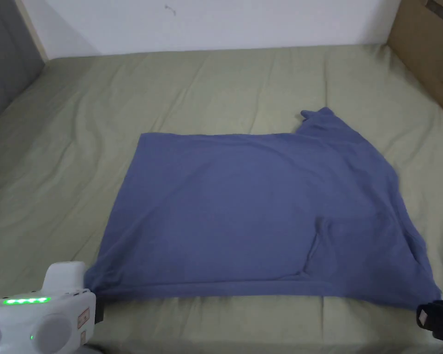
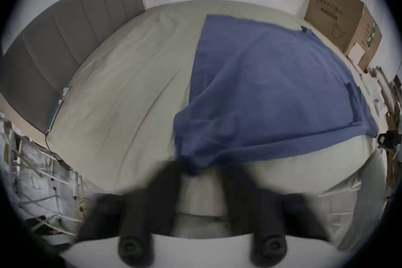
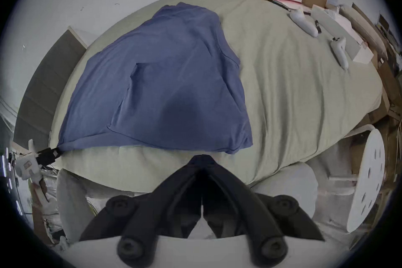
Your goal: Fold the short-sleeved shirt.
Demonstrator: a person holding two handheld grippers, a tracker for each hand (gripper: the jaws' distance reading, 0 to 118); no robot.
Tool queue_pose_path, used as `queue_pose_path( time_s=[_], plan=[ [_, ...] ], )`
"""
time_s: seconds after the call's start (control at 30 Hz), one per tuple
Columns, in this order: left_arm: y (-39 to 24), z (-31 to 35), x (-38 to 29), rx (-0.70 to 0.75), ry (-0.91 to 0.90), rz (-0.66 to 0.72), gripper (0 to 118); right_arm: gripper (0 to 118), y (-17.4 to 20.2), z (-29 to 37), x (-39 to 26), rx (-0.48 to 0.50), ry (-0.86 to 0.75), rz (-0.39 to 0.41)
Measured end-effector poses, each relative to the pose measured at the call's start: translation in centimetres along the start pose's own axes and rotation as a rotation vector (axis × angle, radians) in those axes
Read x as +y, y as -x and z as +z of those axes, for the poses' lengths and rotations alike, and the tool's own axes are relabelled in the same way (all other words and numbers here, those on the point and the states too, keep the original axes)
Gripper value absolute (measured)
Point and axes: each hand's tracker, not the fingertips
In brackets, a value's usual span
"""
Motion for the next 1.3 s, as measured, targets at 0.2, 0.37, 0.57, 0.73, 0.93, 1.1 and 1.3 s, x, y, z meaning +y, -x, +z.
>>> queue_pose_path(
  time_s=[0.2, 0.37, 0.57, 0.73, 0.93, 1.1, 1.3],
  plan=[
    [-2.1, 0.9, 1.8, -0.026, -0.025, -0.009, 0, 0, -0.9, 0.8, 0.1, -0.018, -0.012, -0.004],
    [-2.7, 1.9, 2.2, -0.037, -0.021, 0.017, 0, 83, -2.0, 1.0, 1.3, -0.029, -0.028, 0.001],
    [-1.8, 1.5, 2.4, -0.037, -0.005, 0.015, 0, 84, -1.9, -2.6, 3.3, -0.054, 0.025, 0.098],
    [-1.0, 1.9, 2.5, -0.044, -0.007, 0.037, 0, 2, 0.3, -2.7, 1.9, -0.141, 0.03, 0.305],
    [-1.1, 2.6, 3.4, -0.038, 0.0, 0.065, 0, 2, -0.6, -0.6, 3.2, -0.107, -0.033, 0.169],
    [-1.3, 4.2, 6.9, 0.002, -0.003, 0.0, 0, 2, 0.9, 1.8, 7.2, -0.114, -0.081, 0.27],
    [-2.6, 1.3, 14.9, 0.015, -0.03, -0.078, 0, 2, 0.1, -2.7, 15.7, -0.072, -0.064, 0.152]
  ],
)
